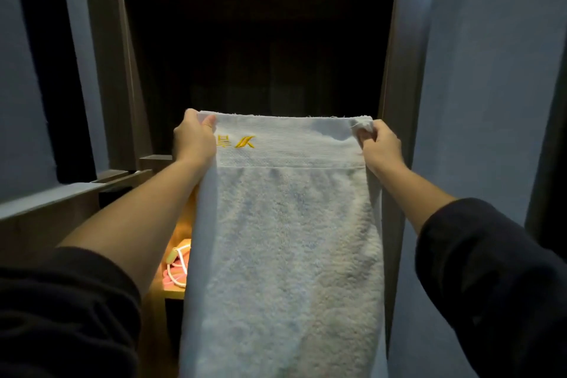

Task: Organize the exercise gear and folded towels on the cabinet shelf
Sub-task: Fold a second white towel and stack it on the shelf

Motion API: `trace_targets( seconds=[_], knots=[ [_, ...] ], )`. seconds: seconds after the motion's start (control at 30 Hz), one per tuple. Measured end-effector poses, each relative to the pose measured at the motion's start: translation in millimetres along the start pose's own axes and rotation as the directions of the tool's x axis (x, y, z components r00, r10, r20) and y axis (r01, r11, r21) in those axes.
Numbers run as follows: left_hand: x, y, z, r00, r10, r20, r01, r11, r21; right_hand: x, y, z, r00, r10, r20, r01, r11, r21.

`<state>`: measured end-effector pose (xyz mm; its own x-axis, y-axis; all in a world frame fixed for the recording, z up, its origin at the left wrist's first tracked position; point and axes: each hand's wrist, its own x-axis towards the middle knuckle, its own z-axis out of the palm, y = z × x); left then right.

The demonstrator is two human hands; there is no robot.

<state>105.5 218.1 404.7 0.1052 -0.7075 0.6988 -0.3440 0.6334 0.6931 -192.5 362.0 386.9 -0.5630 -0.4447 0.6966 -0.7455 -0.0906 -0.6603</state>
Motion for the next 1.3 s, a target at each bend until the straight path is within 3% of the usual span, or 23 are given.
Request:
trace_targets(
  seconds=[0.27,0.4,0.57,0.7,0.83,1.1,1.3],
  knots=[
    [15.5,20.2,-5.8,0.999,0.043,-0.015,-0.044,0.994,-0.096,19.5,-18.5,-16.1,0.996,-0.069,-0.049,0.076,0.983,0.168],
    [-8.9,6.2,-16.8,0.999,0.052,0.005,-0.051,0.992,-0.112,-10.4,-8.7,-24.6,0.995,-0.096,-0.018,0.097,0.956,0.278],
    [-66.8,-11.3,-42.2,0.995,0.052,0.088,-0.026,0.963,-0.268,-73.5,8.0,-47.5,0.998,-0.047,0.045,0.025,0.916,0.401],
    [-121.5,-15.0,-81.1,0.992,0.074,0.105,-0.018,0.89,-0.455,-138.4,8.0,-77.0,0.99,-0.047,0.133,-0.037,0.821,0.569],
    [-166.4,-7.5,-120.3,0.995,0.078,0.062,-0.021,0.775,-0.632,-184.4,-8.1,-105.5,0.993,-0.066,0.097,-0.017,0.738,0.675],
    [-213.9,-10.9,-152.6,0.999,-0.001,0.042,0.028,0.75,-0.661,-243.2,-29.6,-122.9,0.986,-0.069,0.154,-0.059,0.716,0.696],
    [-247.0,-71.8,-116.0,0.971,-0.18,0.155,0.235,0.829,-0.508,-280.4,31.0,-88.7,0.969,0.171,0.18,-0.243,0.8,0.548]
  ],
)
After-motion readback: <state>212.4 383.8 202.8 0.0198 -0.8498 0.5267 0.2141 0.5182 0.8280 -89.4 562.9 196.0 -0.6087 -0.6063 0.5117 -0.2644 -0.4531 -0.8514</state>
